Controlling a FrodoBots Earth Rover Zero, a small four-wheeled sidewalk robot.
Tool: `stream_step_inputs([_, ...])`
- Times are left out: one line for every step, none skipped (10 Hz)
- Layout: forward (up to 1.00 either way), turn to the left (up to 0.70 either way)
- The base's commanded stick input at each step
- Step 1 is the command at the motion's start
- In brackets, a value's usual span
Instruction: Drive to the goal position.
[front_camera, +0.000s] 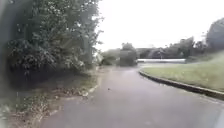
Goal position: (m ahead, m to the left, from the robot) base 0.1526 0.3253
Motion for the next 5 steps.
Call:
stream_step_inputs([0.01, 0.0])
stream_step_inputs([0.0, 0.0])
stream_step_inputs([0.0, 0.0])
stream_step_inputs([0.0, 0.0])
stream_step_inputs([0.0, 0.0])
